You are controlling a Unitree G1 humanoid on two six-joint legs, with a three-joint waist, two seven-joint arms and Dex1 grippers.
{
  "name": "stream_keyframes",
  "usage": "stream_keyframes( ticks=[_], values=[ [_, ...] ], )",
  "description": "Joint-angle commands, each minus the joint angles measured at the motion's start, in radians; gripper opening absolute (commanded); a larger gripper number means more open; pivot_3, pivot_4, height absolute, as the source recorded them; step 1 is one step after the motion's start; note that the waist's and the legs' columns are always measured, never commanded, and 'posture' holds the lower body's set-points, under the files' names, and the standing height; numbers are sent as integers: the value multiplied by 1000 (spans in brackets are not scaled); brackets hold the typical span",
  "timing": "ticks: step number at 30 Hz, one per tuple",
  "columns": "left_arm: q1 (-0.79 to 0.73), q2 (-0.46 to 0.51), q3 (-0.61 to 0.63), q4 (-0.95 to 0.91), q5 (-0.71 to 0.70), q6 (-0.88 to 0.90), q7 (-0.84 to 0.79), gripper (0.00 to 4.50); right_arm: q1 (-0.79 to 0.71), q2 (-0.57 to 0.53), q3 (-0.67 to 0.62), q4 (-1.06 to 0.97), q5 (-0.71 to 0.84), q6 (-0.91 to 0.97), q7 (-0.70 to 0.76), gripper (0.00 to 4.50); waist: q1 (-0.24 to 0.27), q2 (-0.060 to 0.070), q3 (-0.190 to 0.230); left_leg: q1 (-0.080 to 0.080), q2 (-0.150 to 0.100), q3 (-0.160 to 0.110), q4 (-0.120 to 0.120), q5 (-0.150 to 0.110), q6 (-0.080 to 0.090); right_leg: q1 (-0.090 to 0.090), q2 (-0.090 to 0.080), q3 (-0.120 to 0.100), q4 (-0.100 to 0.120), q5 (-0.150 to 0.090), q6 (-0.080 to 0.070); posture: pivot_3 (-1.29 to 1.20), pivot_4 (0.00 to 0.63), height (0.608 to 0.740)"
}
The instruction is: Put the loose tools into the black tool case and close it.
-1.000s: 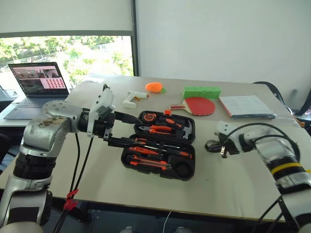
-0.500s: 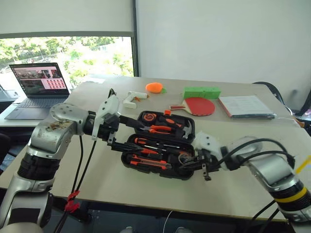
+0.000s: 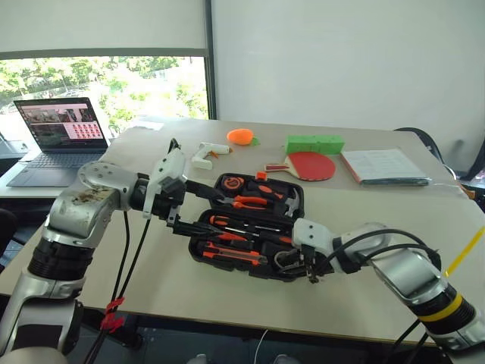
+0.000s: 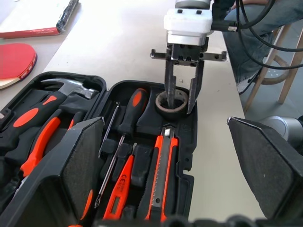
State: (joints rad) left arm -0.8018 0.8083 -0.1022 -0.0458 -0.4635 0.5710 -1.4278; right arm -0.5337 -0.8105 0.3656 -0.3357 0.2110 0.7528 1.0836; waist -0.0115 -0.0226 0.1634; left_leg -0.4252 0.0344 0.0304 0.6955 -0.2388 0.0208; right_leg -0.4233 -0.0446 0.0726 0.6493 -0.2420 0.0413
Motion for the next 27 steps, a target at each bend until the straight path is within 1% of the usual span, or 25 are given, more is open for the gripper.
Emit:
stream_keyframes(
  ticks=[1,2,3,4,5,6,9,12,13,14,15,17,18,19,20,21,24,25,27],
  values=[
    [-29,1,1,9,15,-32,0,4500,-2,-9,-52,-56,40,30,3,3018,0,0,0,0,0,0,0,0,0,0,0,0,0,0,0,0,150,736],
    [-27,-1,-1,13,17,-36,1,4500,-5,-8,-75,-66,54,44,-3,3417,-1,0,0,0,0,0,0,0,0,0,0,0,0,0,0,0,150,736],
    [-25,-1,-1,14,19,-36,2,4500,-11,-9,-102,-81,74,66,-4,3659,-1,0,0,0,0,0,-1,0,0,0,0,0,0,0,0,0,150,736],
    [-21,-1,-2,14,20,-35,3,4500,-18,-16,-135,-101,105,97,-2,4153,-1,0,0,0,0,0,-1,0,0,0,0,0,0,0,0,0,150,736],
    [-18,-1,-2,14,21,-36,3,4500,-22,-22,-154,-114,126,118,-2,4359,-1,0,0,-1,0,0,0,0,0,0,0,0,0,0,0,0,150,736],
    [-11,3,-6,30,36,-48,8,4500,-23,-33,-207,-129,162,158,-5,4445,-1,0,0,0,0,0,0,0,0,0,0,0,0,0,0,0,150,736],
    [4,14,-15,117,99,-98,32,4500,14,-76,-324,-143,217,208,-19,4445,-1,0,0,0,0,0,0,0,0,0,0,0,0,0,0,0,150,736],
    [5,24,-39,236,190,-158,78,4500,91,-98,-371,-121,208,186,-57,4445,0,0,0,1,0,0,0,0,0,1,0,0,0,0,0,0,150,736],
    [3,25,-52,286,228,-184,97,3963,119,-101,-378,-110,200,176,-72,3930,0,-1,0,1,0,0,0,0,0,1,0,0,0,0,0,0,150,736],
    [4,27,-70,344,275,-222,120,3821,153,-104,-377,-101,187,155,-84,3793,0,-1,0,1,0,0,0,0,0,1,0,0,0,0,0,0,150,736],
    [6,27,-84,390,309,-257,132,3363,176,-103,-372,-93,174,137,-97,3370,0,-1,0,0,0,0,0,0,0,1,0,0,0,0,0,0,150,736],
    [3,23,-96,447,343,-303,132,2693,196,-98,-361,-81,160,113,-118,2756,-1,-1,0,0,0,1,0,0,0,0,0,0,0,0,0,0,150,736],
    [-7,15,-103,494,372,-325,156,2216,201,-87,-348,-59,138,88,-141,2300,-3,-1,0,-1,0,1,0,0,0,0,0,0,0,0,0,0,150,736],
    [-15,9,-112,534,400,-346,176,1935,205,-79,-334,-37,114,62,-161,2037,-4,-1,0,-1,0,1,0,0,0,0,0,0,0,0,0,0,150,736],
    [-20,1,-117,562,416,-355,188,1571,208,-68,-318,-5,85,26,-181,1700,-5,-1,0,0,0,1,0,0,0,0,0,0,0,0,0,0,150,736],
    [-24,-9,-119,579,422,-355,194,1304,209,-56,-305,26,63,-3,-198,1387,-4,-1,0,0,0,1,0,0,0,0,0,0,0,0,0,0,150,736],
    [-27,-43,-122,599,441,-383,205,256,192,-18,-285,92,34,-48,-225,367,-3,-2,0,0,0,1,0,0,0,0,0,0,0,0,0,0,150,736],
    [-28,-55,-124,610,456,-399,220,0,186,-8,-279,107,31,-57,-224,31,-1,-2,0,-1,0,1,0,0,0,0,0,0,0,0,0,0,150,736],
    [-26,-86,-123,624,466,-392,241,0,166,10,-262,126,22,-64,-226,31,0,-2,0,-1,0,1,0,0,0,-1,0,0,0,0,0,0,150,736]
  ],
)
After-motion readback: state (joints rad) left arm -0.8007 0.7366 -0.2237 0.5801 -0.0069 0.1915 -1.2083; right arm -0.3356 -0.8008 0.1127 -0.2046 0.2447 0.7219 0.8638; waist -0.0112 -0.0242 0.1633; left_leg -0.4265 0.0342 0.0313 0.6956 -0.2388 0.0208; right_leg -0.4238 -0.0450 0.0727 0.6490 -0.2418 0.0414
